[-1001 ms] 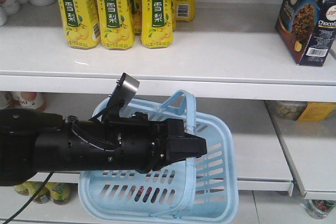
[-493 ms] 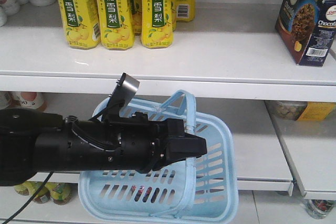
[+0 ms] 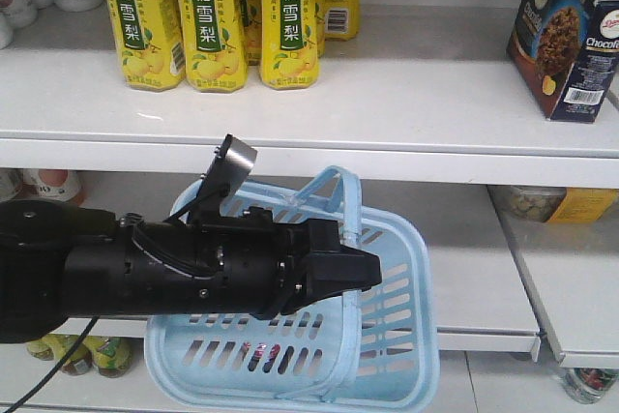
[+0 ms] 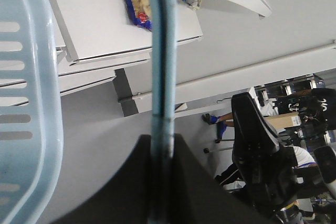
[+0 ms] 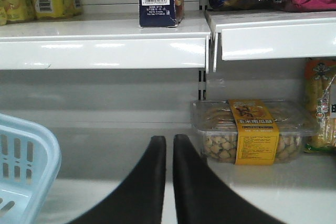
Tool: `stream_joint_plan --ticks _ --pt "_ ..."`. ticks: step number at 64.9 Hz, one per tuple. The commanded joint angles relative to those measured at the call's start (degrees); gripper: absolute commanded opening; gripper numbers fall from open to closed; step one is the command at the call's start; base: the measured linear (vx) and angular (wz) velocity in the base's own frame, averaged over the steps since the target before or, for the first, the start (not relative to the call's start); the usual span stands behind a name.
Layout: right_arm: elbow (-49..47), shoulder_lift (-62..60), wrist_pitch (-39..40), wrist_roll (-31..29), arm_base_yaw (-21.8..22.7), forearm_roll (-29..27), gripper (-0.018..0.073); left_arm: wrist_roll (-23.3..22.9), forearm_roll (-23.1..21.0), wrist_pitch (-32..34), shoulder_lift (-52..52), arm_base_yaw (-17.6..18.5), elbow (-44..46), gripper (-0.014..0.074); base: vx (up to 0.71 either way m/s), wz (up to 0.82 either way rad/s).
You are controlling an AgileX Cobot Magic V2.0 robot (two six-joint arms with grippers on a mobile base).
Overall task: Left arm holds basket, right arm returns cookies
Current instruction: 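Open the right gripper and pull it back from the shelved box, then lower the empty basket down and away with the left gripper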
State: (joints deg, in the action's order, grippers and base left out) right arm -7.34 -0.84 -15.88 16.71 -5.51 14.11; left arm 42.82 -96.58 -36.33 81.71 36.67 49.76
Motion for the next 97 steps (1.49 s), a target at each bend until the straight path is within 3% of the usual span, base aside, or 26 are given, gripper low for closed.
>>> stream_joint_plan --ticks 1,86,97 --pt "-1.33 -0.33 3.76 0.01 0.1 0.53 -0.001 1.04 -4.94 -0.48 -2.05 -0.2 1.73 -0.0006 0.0 0.0" --pt "-1.33 -0.33 3.54 0.01 0.1 0.53 -0.001 1.04 -4.87 -0.47 -0.83 -0.2 1.73 -0.0006 0.0 0.0" --pt "-1.33 -0.33 3.54 0.01 0.1 0.53 -0.001 2.55 3.91 -3.01 -2.2 -0.15 1.73 -0.0006 0.0 0.0"
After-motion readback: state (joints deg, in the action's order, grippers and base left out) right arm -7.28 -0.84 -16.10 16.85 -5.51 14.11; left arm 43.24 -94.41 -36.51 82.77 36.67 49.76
